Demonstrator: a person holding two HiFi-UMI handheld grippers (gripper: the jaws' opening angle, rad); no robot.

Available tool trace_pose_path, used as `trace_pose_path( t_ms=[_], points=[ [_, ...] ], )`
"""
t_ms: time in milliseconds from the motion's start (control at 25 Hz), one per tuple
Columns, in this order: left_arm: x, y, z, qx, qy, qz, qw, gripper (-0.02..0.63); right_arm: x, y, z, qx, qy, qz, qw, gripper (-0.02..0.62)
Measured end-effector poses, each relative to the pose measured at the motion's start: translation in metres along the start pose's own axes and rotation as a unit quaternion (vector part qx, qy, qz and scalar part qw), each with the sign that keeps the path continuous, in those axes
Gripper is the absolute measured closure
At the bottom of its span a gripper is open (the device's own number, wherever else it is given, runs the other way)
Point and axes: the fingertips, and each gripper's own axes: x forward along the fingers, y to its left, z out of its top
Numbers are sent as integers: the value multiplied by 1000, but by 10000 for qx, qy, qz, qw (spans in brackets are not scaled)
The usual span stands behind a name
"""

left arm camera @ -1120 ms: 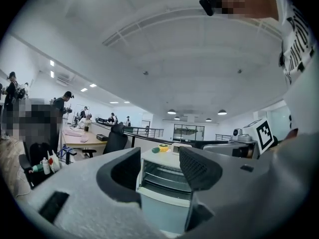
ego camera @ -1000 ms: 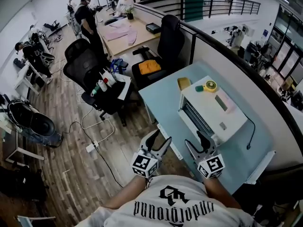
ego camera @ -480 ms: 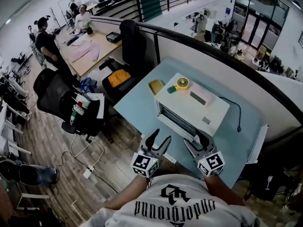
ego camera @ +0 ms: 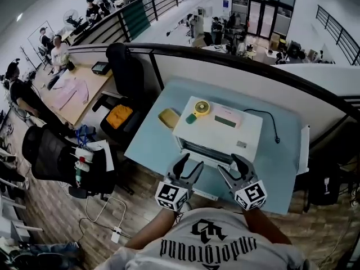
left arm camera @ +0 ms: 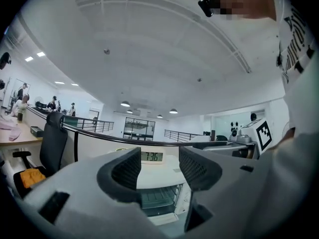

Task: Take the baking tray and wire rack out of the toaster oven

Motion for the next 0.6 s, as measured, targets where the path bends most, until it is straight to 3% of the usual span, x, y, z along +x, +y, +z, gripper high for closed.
trace_pose_path(
  t_ms=[600],
  points=[
    [-20, 52, 1, 41, 181, -1311, 9912, 362, 30, 48, -13, 341, -32, -1385, 9898, 350]
  ],
)
